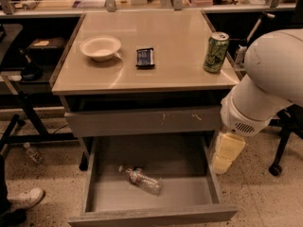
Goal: Pick water bottle from middle drawer and place on counter
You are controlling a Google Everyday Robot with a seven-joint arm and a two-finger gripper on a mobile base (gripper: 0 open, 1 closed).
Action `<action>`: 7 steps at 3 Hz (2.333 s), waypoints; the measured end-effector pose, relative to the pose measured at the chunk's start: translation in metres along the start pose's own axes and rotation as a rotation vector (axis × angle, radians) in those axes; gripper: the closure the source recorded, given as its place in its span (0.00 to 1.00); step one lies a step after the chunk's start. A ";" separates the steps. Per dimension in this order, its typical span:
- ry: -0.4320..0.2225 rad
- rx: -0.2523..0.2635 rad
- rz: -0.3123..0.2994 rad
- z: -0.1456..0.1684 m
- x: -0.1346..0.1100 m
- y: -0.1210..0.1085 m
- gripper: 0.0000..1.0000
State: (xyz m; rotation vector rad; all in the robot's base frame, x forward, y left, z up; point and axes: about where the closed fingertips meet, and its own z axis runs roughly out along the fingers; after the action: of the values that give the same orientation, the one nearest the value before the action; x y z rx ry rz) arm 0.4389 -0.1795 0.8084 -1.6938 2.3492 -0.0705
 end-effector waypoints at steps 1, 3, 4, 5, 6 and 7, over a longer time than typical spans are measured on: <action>0.000 0.000 0.000 0.000 0.000 0.000 0.00; -0.048 -0.039 0.006 0.050 -0.027 0.013 0.00; -0.082 -0.109 0.031 0.121 -0.068 0.023 0.00; -0.084 -0.112 0.035 0.124 -0.069 0.024 0.00; -0.095 -0.134 0.045 0.133 -0.071 0.031 0.00; -0.125 -0.168 0.093 0.174 -0.084 0.045 0.00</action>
Offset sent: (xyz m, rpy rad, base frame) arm -0.0029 0.0134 -0.0296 0.0412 0.0015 -0.0077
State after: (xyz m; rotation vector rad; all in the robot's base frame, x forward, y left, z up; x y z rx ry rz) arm 0.4607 -0.0677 0.6456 -1.6063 2.3938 0.2485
